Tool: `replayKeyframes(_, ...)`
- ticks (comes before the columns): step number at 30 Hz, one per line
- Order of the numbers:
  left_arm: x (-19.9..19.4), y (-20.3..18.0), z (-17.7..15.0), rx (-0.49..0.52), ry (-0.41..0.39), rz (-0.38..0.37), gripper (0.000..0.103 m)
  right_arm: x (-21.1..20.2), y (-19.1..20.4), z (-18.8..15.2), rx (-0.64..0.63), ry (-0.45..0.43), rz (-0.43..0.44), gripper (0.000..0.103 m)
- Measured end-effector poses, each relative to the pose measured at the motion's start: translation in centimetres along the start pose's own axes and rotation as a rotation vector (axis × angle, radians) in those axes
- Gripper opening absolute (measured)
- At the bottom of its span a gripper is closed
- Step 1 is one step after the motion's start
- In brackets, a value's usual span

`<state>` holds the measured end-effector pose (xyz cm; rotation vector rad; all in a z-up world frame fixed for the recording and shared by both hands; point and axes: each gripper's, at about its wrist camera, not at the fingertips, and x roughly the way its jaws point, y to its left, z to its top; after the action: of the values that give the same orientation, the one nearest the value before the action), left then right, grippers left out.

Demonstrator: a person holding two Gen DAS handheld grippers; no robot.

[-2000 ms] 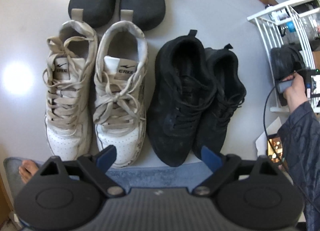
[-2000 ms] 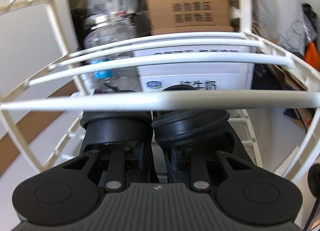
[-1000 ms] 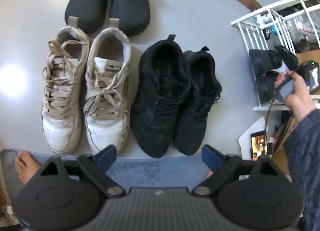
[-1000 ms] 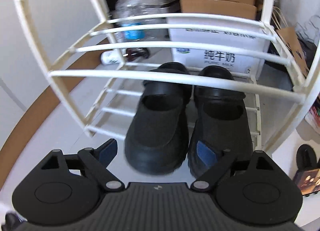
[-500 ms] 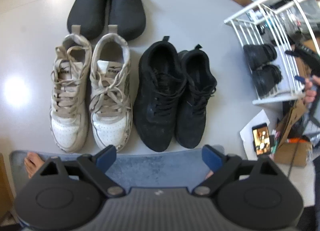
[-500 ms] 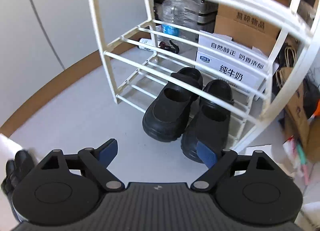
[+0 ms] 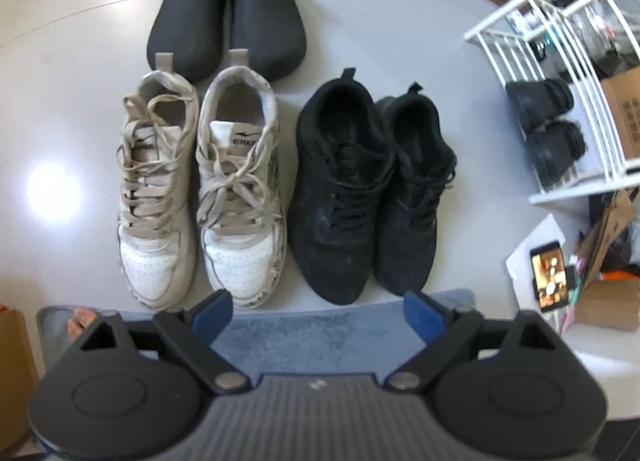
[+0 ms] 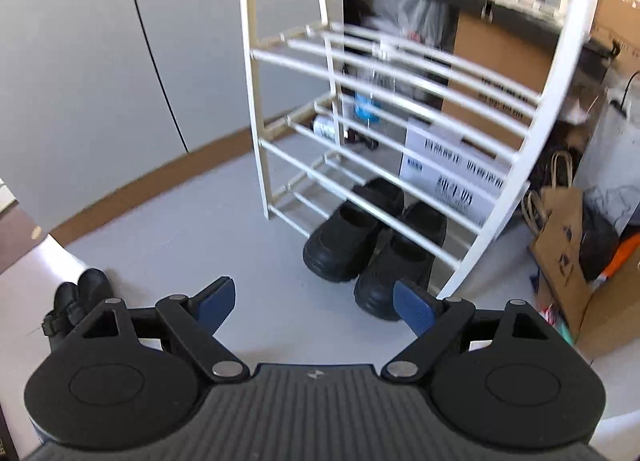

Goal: Organize scattered shoes
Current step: 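Withdraw the right tool from the rack toward the black sneakers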

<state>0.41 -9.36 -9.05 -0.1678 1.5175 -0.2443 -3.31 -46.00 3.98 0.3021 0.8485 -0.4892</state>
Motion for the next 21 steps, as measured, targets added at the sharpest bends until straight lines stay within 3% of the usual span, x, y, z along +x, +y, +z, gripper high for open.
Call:
replayKeyframes(5,-1.3,-1.2,-0.7,0.048,-0.060,0.032,0.094,-3.1,-0.2,-0.6,0.000,-0.035,0.049,0.092)
replayKeyframes(12,-4.7,-1.0,-2.9,0.019,-0.062,0.019,0.094,-7.5,0.6,-2.8,-0.040,-0.121,0.086,0.093)
replayKeyframes(21,-9.8,-0.9,-5.2,0.043,-0.111,0.068,0.096,-9.4,1.2,-4.6,-0.076,-0.075,0.165,0.093)
